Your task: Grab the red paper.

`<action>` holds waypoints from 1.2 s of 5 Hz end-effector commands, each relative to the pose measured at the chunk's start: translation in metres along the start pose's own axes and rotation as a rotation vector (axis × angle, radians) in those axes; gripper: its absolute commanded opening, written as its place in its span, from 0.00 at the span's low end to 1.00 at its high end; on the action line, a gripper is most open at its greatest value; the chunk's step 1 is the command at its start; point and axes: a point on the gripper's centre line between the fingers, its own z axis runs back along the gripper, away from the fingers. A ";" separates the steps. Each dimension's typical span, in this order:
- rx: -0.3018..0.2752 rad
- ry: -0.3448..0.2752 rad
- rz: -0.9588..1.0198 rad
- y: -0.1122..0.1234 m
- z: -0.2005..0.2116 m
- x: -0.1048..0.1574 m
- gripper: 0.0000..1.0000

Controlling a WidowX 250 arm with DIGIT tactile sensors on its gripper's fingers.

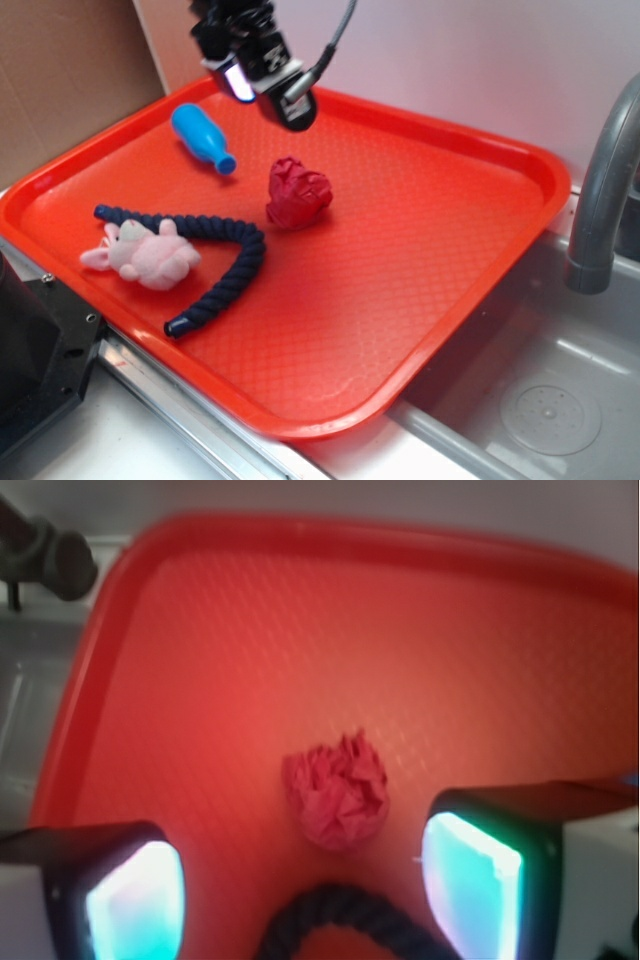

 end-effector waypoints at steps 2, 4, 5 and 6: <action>0.061 0.044 -0.082 0.018 -0.063 0.010 1.00; -0.036 0.123 -0.172 -0.005 -0.101 0.028 0.00; -0.042 0.090 -0.189 -0.011 -0.082 0.020 0.00; -0.048 0.067 -0.187 -0.009 -0.062 0.017 0.00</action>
